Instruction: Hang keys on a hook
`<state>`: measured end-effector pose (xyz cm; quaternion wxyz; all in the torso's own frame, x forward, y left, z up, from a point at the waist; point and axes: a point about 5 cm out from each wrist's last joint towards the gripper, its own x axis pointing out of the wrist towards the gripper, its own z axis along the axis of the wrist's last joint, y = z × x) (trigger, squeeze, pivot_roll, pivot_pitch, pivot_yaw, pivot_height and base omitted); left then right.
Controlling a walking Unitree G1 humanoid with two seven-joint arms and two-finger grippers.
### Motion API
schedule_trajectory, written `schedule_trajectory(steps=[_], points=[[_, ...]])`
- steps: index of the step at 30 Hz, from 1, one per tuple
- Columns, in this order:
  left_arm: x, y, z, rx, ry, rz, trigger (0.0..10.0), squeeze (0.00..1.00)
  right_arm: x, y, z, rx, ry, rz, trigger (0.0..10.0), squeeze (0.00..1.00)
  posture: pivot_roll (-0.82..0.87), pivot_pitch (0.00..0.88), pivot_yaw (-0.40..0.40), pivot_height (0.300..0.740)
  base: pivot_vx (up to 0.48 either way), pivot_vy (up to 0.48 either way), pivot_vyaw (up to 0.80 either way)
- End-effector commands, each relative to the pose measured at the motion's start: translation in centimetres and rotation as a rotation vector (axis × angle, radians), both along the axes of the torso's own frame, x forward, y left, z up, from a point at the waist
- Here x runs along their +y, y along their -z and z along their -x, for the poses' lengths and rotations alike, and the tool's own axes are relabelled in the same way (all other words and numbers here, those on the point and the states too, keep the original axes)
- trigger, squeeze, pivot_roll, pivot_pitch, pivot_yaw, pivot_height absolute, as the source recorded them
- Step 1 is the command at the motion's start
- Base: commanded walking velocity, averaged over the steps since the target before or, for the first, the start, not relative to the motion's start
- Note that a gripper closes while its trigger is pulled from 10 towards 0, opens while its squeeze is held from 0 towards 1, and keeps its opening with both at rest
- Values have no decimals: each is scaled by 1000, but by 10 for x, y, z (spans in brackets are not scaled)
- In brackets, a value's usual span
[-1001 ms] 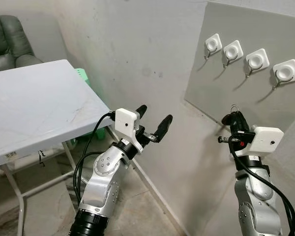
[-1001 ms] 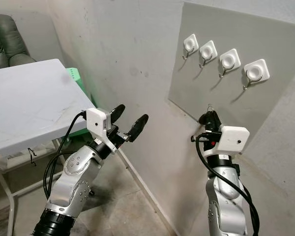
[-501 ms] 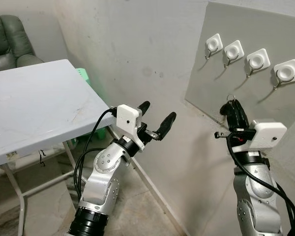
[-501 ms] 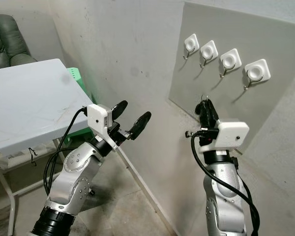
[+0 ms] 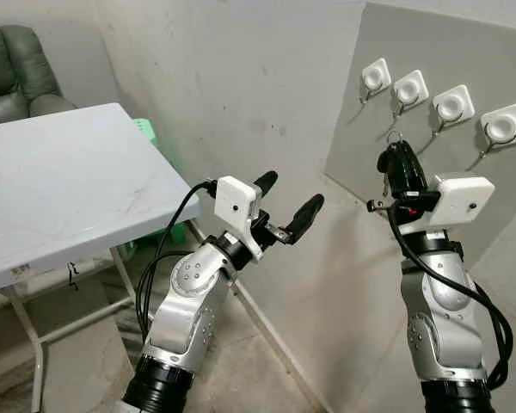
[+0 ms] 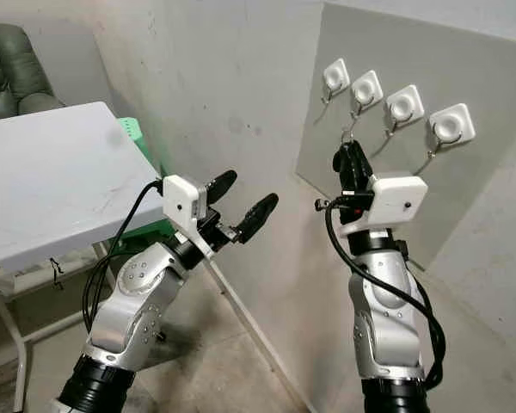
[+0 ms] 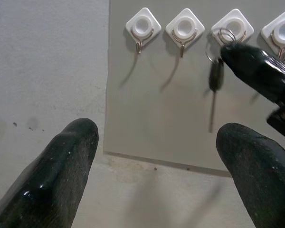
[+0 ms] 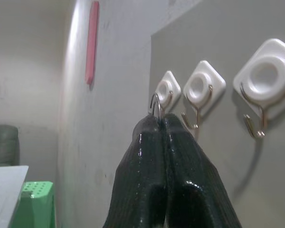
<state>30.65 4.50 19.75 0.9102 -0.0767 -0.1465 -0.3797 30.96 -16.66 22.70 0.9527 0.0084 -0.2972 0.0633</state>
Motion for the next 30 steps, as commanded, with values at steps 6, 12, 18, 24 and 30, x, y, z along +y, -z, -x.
schedule_trajectory(steps=[6,12,18,24,30], points=[[0,-10,0,-29,-1,0,10000,0,-2,-6,-10,1,-6,-50,10000,0,-36,5,-27,740,0,0,0],[2,-10,0,-24,-12,5,10000,0,-4,-3,-13,19,-3,-81,10000,0,-32,7,-29,740,0,0,0],[4,-10,0,-16,-24,10,10000,0,-8,6,-12,52,7,-117,10000,0,-33,10,-28,740,0,0,0],[3,-10,1,-17,-14,11,10000,0,-15,8,-9,48,51,-166,10000,0,-37,12,-25,740,0,0,0],[2,-10,1,-13,-6,9,10000,0,-21,8,-6,38,93,-193,10000,0,-44,8,-20,740,0,0,0]])
